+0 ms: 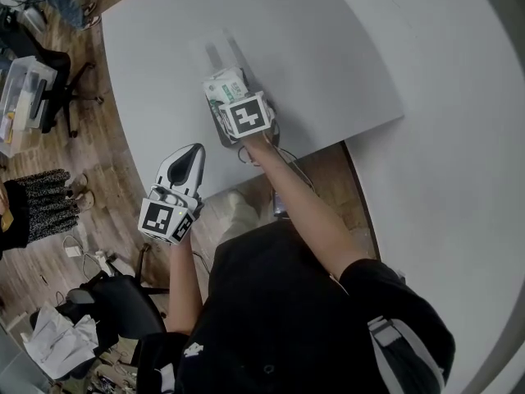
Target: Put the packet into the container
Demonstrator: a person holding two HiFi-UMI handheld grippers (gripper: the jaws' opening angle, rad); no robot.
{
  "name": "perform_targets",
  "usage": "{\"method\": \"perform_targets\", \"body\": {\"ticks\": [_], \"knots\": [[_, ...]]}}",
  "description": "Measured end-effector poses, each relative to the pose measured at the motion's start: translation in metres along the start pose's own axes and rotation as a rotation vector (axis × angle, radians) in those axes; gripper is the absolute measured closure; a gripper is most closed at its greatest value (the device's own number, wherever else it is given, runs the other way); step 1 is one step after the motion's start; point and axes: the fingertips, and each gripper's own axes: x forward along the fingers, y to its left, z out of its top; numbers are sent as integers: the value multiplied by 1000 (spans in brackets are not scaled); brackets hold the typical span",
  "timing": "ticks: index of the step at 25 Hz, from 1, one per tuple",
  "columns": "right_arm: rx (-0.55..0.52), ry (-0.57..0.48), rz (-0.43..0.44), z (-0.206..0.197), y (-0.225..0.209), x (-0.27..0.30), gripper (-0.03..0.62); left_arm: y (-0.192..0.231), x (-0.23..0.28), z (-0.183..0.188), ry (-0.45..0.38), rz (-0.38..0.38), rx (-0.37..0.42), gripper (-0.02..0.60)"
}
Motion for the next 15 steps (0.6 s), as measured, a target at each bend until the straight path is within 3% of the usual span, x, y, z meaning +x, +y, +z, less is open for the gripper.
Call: {"method": "perform_targets", "body": {"ticks": [5, 15], "knots": [[1, 54, -69, -9, 2, 13, 264, 10, -12, 4, 1, 30, -15, 574], [33, 184, -128, -32, -6, 45, 263, 13, -12, 1, -5, 36, -26, 574]]}}
